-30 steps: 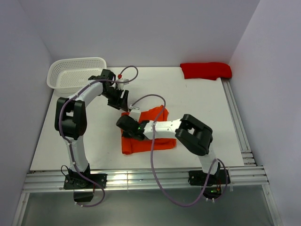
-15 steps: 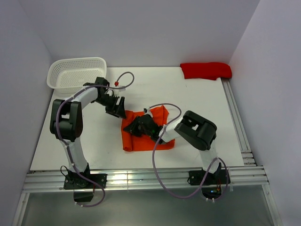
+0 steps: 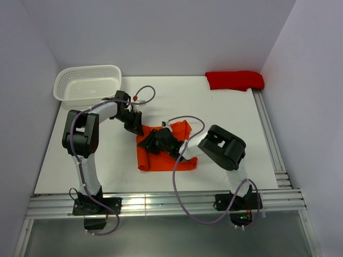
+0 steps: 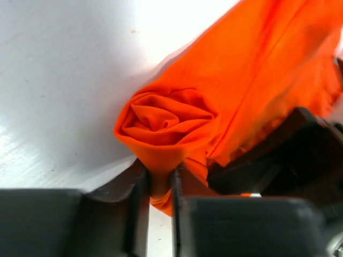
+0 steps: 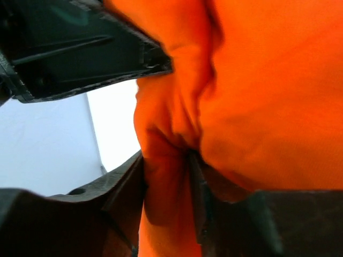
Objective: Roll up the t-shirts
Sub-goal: Roll the tshirt
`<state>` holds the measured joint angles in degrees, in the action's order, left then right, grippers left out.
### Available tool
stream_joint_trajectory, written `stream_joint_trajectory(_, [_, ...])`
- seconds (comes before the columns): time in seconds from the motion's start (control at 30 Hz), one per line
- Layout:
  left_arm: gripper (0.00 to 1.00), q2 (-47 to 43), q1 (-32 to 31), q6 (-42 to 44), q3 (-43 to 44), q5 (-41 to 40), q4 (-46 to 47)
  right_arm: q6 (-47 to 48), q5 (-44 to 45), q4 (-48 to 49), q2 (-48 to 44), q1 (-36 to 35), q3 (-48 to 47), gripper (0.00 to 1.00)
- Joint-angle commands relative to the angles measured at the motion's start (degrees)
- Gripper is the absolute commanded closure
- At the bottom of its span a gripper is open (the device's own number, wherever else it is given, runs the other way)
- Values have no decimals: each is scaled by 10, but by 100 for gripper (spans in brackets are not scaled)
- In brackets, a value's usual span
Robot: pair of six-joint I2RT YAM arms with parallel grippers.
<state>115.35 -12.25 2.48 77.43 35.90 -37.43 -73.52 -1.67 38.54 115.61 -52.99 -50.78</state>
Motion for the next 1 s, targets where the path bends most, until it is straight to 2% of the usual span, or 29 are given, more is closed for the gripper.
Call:
stream_joint_trajectory(0.0, [86,-10,-25,-20,28,-100,20,47,56,-139,-32,-14,-39,53])
stream_joint_trajectory(0.1, [92,-17,-45,-20,34,-130,6,70,102,-233,-55,-32,-80,50])
stream_joint_trajectory(0.17, [93,-19,-50,-20,38,-141,0,79,121,-288,-69,-43,-92,48])
stream_joint_trajectory(0.43, [95,-20,-66,-20,45,-182,-16,72,179,-411,-102,-91,-128,46])
stream_joint_trajectory(0.63, [95,-18,-71,-20,55,-204,-26,84,252,-574,-96,-134,-213,46])
stream_joint_trajectory(0.97, [94,-16,-79,-19,66,-213,-41,130,349,-730,-40,-151,-381,46])
